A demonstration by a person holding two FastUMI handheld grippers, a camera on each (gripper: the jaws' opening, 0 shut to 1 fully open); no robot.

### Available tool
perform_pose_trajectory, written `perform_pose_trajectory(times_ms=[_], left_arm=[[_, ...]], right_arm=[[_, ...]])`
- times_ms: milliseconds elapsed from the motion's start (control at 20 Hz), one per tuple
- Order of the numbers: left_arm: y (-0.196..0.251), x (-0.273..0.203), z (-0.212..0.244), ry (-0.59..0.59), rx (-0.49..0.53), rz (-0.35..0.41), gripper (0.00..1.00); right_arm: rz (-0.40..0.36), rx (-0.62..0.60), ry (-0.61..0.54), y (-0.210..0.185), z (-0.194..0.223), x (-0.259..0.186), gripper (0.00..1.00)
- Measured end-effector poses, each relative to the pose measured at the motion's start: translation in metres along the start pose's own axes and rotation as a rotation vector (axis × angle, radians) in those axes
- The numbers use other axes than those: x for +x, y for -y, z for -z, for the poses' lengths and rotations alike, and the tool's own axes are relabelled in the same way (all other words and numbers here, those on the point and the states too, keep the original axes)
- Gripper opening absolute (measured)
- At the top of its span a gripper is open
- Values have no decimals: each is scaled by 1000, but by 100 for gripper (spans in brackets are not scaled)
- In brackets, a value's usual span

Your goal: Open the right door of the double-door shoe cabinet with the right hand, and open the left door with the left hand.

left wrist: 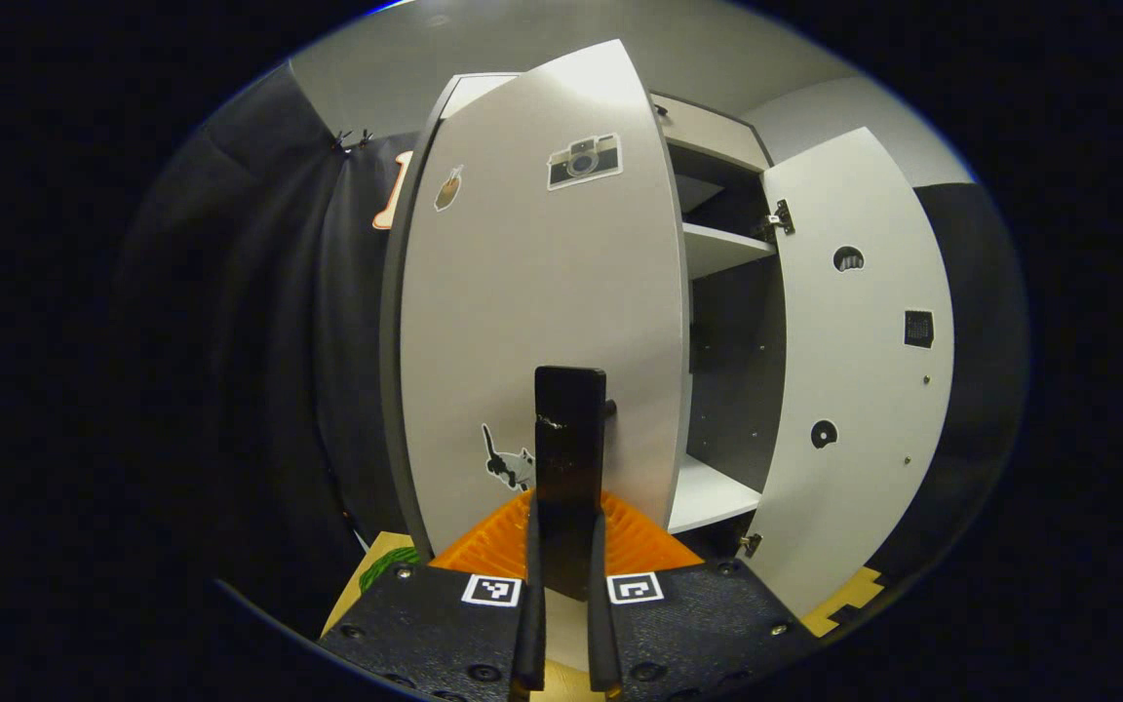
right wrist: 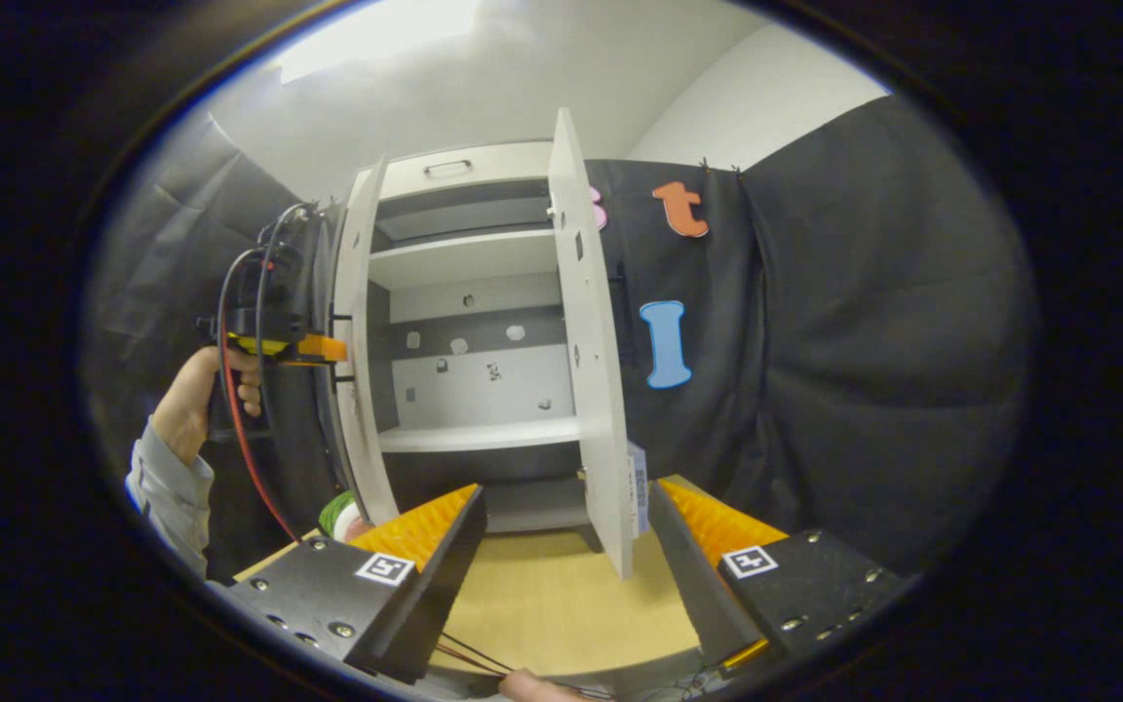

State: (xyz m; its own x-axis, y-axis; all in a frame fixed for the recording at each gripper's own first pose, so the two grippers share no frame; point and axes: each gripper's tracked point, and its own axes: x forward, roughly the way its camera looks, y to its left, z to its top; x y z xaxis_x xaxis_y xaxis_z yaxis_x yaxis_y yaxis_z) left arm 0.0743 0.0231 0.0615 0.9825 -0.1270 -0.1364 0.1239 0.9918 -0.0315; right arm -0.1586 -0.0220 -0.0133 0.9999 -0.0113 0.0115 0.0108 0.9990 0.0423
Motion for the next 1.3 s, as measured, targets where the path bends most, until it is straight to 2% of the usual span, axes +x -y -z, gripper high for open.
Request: perform_pose_trajectory(times_ms=[400,500,800,1050,1200,1300], left_arm=[[-34,-27,-3,8,-2,-5,14],[-45,-34,-3,14,14,-31,14],[-82,-50,-4,11,26,-90,6],[-136,-58,-6,20,42,-189,0],[-135,-58,-6,24,-9,-120,0],[-138,-59,-6,25,1,-119,0]], right_arm=[[-31,-5,-2,-23,4,0,99],[-28,-6,-3,-22,5,3,99],[-30,0,-19,-25,10,9,100],[-42,2,-29,-34,17,18,99],[-48,2,-33,-40,20,23,99],[-45,0,-40,-42,23,25,99]])
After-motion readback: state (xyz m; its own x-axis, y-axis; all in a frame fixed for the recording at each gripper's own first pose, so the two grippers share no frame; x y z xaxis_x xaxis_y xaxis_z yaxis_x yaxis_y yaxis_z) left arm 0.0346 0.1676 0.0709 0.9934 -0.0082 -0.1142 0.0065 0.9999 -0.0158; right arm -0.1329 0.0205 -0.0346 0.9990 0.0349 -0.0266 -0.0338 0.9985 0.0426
